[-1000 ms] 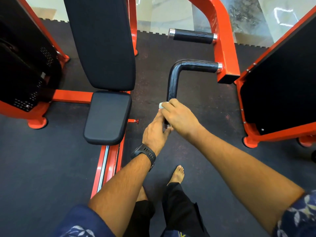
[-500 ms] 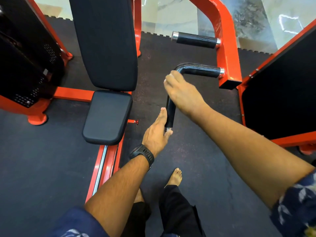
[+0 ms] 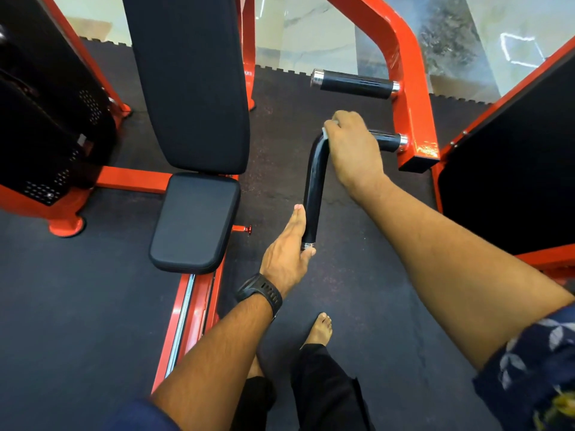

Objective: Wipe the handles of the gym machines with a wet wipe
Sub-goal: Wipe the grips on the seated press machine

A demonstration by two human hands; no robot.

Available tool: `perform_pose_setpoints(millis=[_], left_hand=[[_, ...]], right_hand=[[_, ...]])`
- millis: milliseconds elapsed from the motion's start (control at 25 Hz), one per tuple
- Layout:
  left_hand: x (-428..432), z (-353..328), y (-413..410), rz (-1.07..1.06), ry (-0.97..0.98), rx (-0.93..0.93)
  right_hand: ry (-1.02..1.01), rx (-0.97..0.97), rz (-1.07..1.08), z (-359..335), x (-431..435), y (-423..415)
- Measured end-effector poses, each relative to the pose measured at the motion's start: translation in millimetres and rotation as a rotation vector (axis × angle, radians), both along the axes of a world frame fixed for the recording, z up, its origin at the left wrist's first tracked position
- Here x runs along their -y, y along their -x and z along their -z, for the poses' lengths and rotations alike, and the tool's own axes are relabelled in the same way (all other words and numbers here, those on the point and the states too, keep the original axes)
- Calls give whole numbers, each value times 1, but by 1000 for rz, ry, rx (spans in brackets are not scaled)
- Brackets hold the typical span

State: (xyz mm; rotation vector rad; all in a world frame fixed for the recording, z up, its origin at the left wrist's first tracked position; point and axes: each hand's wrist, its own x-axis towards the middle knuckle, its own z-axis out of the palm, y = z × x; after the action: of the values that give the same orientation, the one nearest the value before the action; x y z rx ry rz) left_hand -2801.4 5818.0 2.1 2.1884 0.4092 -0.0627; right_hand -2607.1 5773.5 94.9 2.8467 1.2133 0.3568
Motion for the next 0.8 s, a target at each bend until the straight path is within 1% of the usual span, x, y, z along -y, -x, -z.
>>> perform_pose_setpoints(millis=[40,120,160,240,280,360,400,440,520,600,720,800], left_hand=[[0,0,0,-4,7,-3],[-1,0,1,4,6,-7],[-1,0,1,11,-1,-8],[-2,-1,1,12,0,-17],[-2,-2,1,4,7,-27],[-1,-4,0,-1,23,-42],[-1,-4,0,1,25,-41],[-1,-3,1,5,23,-36],[-2,-1,1,6,27,-34],[-4,1,2,14,25,-29],[-5,0,1,25,29,-14],[-6,-1,0,15,32,-15]], right_hand=[[53,21,-10,0,-1,-1],[137,-19,-26,-8,1,-11],[147,-38,24,-13,4,-22],[101,-70,195,-16,14,-31],[40,-74,242,-12,20,-26],[-136,-65,246,-4,24,-7],[-266,-83,259,0,22,5],[-416,-117,304,4,18,15],[-735,-228,485,14,8,37],[-975,-465,631,27,-7,58],[-1321,-841,742,35,-18,54],[-1439,-1078,812,35,-17,45]])
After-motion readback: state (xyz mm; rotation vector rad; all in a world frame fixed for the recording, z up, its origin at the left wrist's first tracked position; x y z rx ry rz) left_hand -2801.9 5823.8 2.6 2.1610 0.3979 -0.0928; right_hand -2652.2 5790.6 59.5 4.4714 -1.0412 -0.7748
